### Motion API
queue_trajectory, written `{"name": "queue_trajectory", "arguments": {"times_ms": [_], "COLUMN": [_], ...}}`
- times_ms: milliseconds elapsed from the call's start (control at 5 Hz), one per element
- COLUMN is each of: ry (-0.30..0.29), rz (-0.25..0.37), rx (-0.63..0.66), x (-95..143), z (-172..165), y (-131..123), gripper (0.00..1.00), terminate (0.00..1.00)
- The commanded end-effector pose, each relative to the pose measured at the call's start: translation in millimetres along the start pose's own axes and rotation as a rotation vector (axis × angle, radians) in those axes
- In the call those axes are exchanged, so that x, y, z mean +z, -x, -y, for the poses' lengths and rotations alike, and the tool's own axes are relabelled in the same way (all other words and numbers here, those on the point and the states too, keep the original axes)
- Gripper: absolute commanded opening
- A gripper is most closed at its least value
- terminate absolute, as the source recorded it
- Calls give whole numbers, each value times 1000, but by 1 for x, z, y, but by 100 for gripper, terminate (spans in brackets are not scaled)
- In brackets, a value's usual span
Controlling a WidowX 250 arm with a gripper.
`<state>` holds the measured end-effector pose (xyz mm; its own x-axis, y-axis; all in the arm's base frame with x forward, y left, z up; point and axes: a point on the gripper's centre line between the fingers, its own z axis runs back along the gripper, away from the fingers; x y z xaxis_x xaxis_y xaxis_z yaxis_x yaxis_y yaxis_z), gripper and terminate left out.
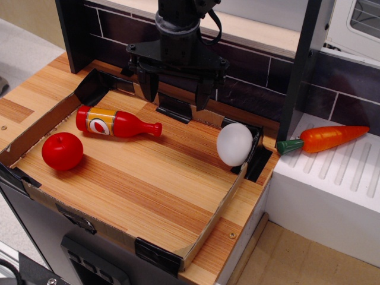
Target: Upright hot sauce bottle
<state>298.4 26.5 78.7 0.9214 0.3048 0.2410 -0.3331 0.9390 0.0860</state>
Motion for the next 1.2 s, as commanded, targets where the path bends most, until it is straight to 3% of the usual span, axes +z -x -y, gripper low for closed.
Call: {"name": "queue_trajectory", "arguments": {"times_ms": [0,400,600,800,1000], "ry": [0,32,1,12,88], "rz": [0,-201,-224,-156,-119], "rx": [0,-503,-765,-1009,-1251], "x": [0,16,6,-3,-14], "z": [0,-22,-30,-31,-29], "y": [0,-8,-14,-12,-9], "gripper": [100,100,100,100,100], "terminate": [0,0,0,0,0]}}
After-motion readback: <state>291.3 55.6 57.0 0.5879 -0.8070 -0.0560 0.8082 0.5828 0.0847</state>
